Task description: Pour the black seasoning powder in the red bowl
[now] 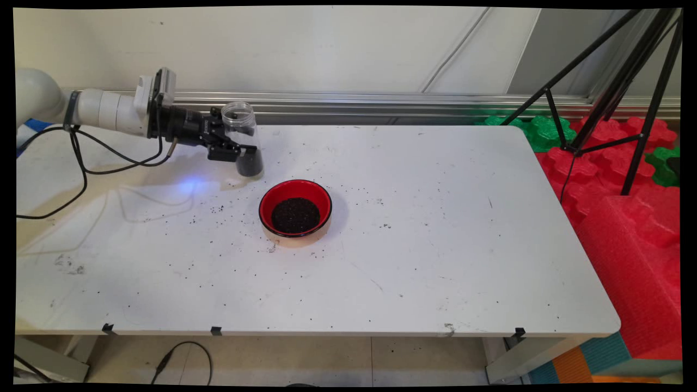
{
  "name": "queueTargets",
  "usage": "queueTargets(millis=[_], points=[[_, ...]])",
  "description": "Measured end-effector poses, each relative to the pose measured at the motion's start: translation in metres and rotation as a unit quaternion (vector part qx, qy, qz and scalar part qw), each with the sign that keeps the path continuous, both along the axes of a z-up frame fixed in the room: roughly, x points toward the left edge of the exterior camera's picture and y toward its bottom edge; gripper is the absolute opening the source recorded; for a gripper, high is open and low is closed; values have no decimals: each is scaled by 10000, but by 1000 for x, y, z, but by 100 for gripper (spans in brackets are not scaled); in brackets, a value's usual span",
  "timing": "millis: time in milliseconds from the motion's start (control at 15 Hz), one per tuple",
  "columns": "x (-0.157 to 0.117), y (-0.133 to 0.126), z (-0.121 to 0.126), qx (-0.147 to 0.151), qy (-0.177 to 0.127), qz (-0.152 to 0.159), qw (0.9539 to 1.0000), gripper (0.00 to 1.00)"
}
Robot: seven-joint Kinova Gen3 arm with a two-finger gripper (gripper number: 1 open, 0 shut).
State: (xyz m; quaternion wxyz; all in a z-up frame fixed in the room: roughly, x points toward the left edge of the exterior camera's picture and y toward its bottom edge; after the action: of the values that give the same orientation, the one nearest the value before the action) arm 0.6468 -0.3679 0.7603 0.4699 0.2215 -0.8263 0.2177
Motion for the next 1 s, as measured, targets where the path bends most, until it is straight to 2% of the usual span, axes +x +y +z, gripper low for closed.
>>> queueTargets(millis=[533,1000], points=[[-18,-5,26,-453,-255,-72,9986,0],[-42,-10,46,-1042,-590,-228,9925,0]])
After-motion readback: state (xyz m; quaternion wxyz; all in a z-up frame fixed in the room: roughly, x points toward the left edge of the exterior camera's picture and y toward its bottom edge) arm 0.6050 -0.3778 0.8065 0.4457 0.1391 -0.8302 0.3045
